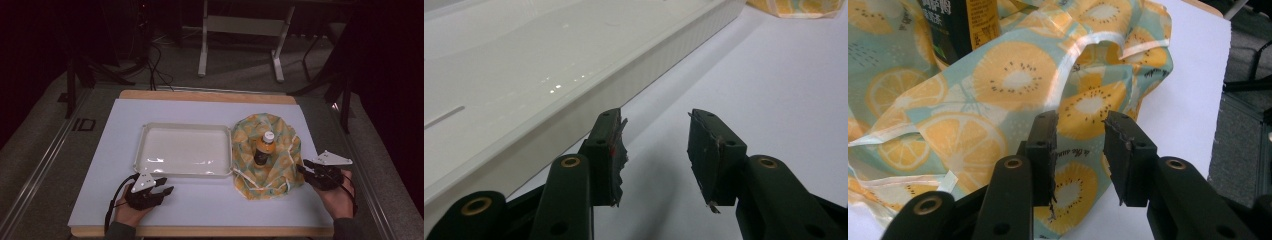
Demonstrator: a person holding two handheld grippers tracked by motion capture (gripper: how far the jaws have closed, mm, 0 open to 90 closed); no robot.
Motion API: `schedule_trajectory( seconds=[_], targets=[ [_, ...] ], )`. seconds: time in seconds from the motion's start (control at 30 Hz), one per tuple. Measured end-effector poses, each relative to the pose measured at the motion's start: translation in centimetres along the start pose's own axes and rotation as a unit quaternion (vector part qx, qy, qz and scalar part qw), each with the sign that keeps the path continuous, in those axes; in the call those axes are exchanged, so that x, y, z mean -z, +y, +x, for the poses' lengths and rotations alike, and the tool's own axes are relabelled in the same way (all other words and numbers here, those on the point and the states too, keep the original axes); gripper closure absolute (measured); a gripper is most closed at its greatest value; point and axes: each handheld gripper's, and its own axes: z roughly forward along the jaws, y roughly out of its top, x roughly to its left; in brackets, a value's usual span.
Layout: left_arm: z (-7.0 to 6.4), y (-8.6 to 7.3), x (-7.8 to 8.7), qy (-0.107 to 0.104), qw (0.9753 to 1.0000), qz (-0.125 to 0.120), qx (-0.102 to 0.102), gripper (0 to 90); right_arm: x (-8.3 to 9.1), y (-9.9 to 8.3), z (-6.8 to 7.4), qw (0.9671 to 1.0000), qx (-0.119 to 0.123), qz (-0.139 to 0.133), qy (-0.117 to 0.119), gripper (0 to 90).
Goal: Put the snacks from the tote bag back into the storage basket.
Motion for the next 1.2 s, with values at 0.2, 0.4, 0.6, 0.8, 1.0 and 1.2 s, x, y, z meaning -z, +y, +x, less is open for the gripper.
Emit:
schedule_trajectory(
  seconds=[0.2,0.4,0.6,0.8,1.0,1.2],
  targets=[
    [0.0,0.0,0.0,-0.001,1.0000,0.003,0.000,57.3,0.4,0.9,-0.3,0.9998,0.019,0.003,0.005,65.0],
    [0.0,0.1,-0.1,-0.003,0.9999,0.009,-0.002,56.7,0.7,1.9,-0.4,0.9994,0.032,0.005,0.016,63.7],
    [0.0,0.1,-0.1,-0.005,0.9999,0.010,-0.005,56.6,0.6,3.2,-0.4,0.9988,0.039,0.003,0.030,62.6],
    [-0.1,0.1,-0.2,-0.007,0.9999,0.011,-0.007,56.6,0.5,4.4,-0.1,0.9976,0.050,0.004,0.048,62.3],
    [-0.1,0.1,-0.2,-0.008,0.9999,0.012,-0.009,56.6,0.4,5.4,0.2,0.9957,0.072,0.012,0.058,62.5],
    [-0.1,0.1,-0.3,-0.009,0.9998,0.016,-0.010,55.9,0.4,6.6,0.6,0.9922,0.102,0.021,0.068,62.5]
  ],
)
